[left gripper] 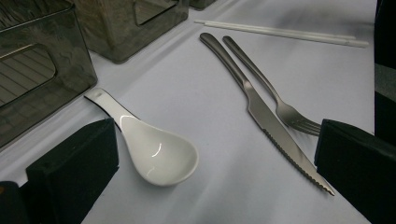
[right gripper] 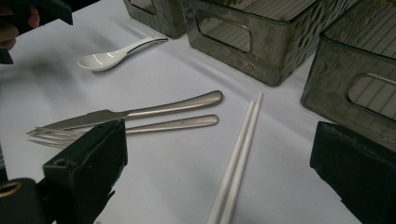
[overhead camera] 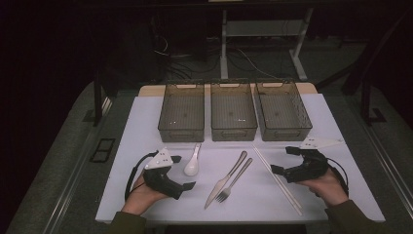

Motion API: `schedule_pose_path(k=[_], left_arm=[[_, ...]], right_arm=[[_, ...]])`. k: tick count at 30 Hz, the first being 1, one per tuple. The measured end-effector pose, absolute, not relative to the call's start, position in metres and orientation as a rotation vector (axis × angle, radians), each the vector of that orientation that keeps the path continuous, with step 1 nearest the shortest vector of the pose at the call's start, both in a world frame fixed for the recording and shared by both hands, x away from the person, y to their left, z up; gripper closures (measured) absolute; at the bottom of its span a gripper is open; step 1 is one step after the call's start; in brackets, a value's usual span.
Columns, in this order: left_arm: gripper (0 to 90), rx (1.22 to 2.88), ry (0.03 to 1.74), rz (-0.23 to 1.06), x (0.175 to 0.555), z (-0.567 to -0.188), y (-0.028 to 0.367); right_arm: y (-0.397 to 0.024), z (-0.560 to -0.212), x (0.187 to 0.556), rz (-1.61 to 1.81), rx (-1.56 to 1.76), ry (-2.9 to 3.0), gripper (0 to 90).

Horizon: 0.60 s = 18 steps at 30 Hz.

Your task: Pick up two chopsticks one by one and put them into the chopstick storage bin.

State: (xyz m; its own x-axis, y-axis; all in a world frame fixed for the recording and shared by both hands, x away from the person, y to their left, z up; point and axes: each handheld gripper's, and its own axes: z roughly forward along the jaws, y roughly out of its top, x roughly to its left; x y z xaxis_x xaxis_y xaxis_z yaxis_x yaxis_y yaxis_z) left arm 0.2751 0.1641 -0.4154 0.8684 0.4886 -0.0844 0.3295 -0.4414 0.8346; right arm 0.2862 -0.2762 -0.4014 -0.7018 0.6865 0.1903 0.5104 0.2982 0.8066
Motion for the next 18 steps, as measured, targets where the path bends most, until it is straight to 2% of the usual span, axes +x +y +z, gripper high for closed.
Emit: schedule_pose_path(k=[8,10,12,14,15,16,17,18], left_arm=[[0.0,2.068,0.594,0.206,0.274,-0.416,0.164],[0.0,2.068,0.594,0.206,0.274,-0.415,0.164],[0.0,2.068,0.594,0.206,0.274,-0.416,0.164],[0.0,2.069,0.595,0.204,0.274,-0.416,0.164],[0.0,2.070,0.595,0.204,0.274,-0.416,0.164],[0.0,2.071,0.594,0.204,0.274,-0.416,0.164],[0.0,2.072,0.593,0.203,0.274,-0.416,0.164],[0.0,2.077,0.589,0.203,0.274,-0.416,0.164]], right_arm=[[-0.271,-0.407,0.291,1.261,1.155,2.425,7.1],[-0.271,-0.408,0.291,1.240,1.157,2.442,14.6],[-0.271,-0.409,0.291,1.223,1.172,2.450,16.7],[-0.272,-0.411,0.291,1.196,1.175,2.473,24.5],[-0.272,-0.411,0.291,1.196,1.175,2.473,24.5],[-0.272,-0.413,0.291,1.172,1.179,2.495,31.5],[-0.272,-0.414,0.290,1.161,1.177,2.500,34.3],[-0.272,-0.414,0.290,1.161,1.177,2.500,34.3]])
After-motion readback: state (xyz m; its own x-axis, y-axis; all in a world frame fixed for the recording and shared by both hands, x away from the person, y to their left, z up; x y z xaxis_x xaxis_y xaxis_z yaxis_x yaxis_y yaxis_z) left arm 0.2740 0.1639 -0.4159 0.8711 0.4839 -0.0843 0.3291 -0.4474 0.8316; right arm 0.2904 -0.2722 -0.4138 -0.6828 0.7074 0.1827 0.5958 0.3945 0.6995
